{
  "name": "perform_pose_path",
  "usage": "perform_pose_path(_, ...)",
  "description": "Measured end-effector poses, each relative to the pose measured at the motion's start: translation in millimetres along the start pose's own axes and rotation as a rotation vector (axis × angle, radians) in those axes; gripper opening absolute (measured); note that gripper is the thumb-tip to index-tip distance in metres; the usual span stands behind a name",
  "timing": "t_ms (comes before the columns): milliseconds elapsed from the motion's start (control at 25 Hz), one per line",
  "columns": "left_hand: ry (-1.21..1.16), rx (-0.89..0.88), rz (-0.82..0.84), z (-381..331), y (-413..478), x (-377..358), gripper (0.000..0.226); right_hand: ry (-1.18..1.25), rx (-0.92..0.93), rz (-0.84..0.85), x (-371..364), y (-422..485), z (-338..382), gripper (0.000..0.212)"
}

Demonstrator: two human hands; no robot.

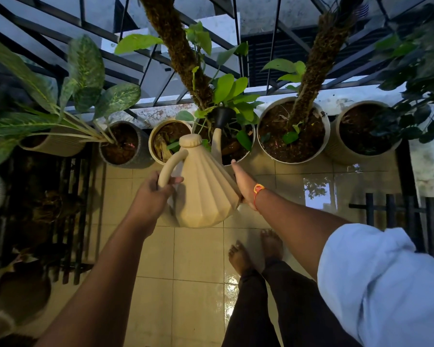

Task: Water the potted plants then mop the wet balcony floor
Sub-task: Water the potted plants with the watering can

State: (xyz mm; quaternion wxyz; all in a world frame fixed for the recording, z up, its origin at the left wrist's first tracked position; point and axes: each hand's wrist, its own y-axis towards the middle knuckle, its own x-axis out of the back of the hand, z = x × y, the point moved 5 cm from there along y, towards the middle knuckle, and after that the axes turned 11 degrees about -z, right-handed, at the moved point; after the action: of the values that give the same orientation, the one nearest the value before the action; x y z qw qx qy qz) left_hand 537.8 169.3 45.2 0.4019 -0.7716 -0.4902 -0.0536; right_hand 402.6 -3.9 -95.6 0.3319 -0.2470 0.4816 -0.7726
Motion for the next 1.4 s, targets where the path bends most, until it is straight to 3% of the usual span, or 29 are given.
perform_pose_path(160, -0.035, 0.017, 0.019, 22.6, -15.1, 4.0, 0.029, -0.051, 0.04, -0.108, 1.7, 2.2, -5.4, 0.077)
perform_pose_path(360, -0.087, 0.001, -0.017, 39.6, -32.9, 10.4, 0.022, -0.101, 0.127, -0.196, -2.0, -2.3, -8.6, 0.066)
perform_pose_path(640, -0.154, -0.035, -0.061, 60.3, -50.9, 43.5, 0.019, -0.136, 0.174, -0.249, -29.2, -20.9, -10.1, 0.055)
perform_pose_path(920, -0.192, -0.035, -0.081, 81.1, -33.5, 128.8, 0.034, -0.17, 0.215, -0.195, -110.7, -53.1, 2.3, 0.059)
perform_pose_path(1400, -0.155, -0.054, -0.023, 62.5, 67.7, 257.5, 0.022, -0.187, 0.181, -0.191, -252.3, -45.4, 50.0, 0.08)
